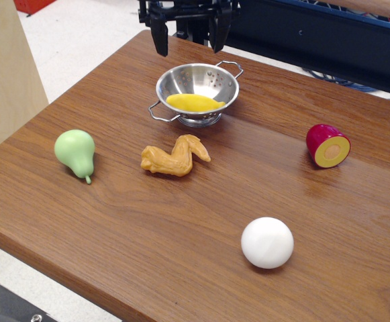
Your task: Put banana in colander
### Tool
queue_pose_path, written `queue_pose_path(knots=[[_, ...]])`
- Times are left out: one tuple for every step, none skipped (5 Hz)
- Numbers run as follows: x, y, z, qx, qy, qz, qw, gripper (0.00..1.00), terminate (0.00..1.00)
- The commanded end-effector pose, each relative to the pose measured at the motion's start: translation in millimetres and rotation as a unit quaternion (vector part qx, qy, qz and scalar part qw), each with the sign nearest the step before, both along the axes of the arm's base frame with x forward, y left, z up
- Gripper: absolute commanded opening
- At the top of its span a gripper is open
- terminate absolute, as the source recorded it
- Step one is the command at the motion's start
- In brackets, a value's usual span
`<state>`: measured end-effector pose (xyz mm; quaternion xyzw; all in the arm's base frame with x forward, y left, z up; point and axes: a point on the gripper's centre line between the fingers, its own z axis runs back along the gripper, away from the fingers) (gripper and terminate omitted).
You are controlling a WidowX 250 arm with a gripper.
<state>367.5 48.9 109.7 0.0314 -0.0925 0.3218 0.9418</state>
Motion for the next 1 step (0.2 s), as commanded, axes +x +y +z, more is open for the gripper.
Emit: queue_pose_path(knots=[[-6.4,10.4,23.4,0.006,-0.031,-0.006,0.9995,1.00,1.00]])
